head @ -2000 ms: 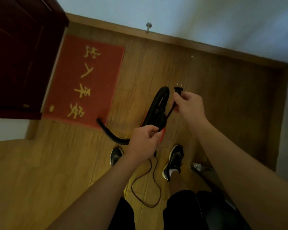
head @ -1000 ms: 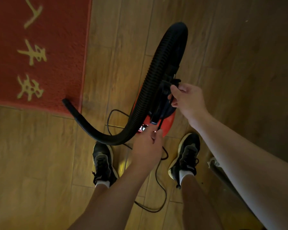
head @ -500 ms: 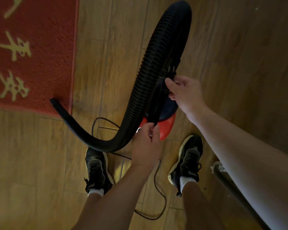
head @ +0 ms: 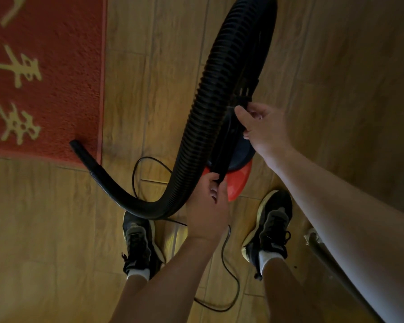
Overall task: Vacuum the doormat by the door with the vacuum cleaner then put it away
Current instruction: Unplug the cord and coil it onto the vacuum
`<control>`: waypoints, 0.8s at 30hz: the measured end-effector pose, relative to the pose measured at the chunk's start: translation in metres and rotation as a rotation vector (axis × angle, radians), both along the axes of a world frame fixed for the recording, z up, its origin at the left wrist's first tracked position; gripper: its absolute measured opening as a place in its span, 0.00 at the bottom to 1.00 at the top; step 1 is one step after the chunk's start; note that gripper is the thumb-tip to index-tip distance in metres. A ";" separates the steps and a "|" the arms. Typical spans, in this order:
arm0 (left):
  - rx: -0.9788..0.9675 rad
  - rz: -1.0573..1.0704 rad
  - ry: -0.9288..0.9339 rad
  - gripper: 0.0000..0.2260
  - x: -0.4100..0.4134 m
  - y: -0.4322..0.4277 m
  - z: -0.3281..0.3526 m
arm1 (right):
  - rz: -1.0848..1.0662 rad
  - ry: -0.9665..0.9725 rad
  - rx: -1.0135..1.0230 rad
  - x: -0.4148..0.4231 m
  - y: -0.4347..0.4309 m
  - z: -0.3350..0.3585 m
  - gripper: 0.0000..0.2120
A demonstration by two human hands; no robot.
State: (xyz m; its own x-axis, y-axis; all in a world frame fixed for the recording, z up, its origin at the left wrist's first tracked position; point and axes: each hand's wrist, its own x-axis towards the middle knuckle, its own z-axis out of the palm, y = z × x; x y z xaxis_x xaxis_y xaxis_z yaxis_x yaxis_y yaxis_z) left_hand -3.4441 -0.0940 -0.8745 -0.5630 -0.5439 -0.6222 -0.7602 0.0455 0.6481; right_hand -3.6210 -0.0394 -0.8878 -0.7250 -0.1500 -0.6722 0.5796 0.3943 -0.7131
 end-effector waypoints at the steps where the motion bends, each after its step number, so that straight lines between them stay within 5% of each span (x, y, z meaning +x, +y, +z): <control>1: 0.001 0.019 0.008 0.03 0.001 0.000 0.001 | -0.008 0.004 0.003 0.000 0.000 -0.001 0.08; 7: -0.010 0.017 0.022 0.07 -0.001 -0.002 0.001 | -0.003 0.023 -0.012 0.007 0.005 -0.004 0.04; 17: -0.021 -0.043 -0.013 0.06 0.000 -0.008 0.001 | -0.012 -0.023 0.021 0.037 0.006 0.006 0.19; 24: -0.017 -0.076 -0.003 0.07 0.001 -0.010 0.001 | -0.019 -0.046 0.022 0.054 0.000 0.003 0.09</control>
State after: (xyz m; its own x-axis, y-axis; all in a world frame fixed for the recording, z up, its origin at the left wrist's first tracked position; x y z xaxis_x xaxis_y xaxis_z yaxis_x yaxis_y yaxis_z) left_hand -3.4426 -0.1041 -0.8732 -0.6011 -0.5100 -0.6153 -0.7561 0.1137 0.6445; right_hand -3.5675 -0.0390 -0.8853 -0.6959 -0.1210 -0.7078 0.6190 0.3986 -0.6767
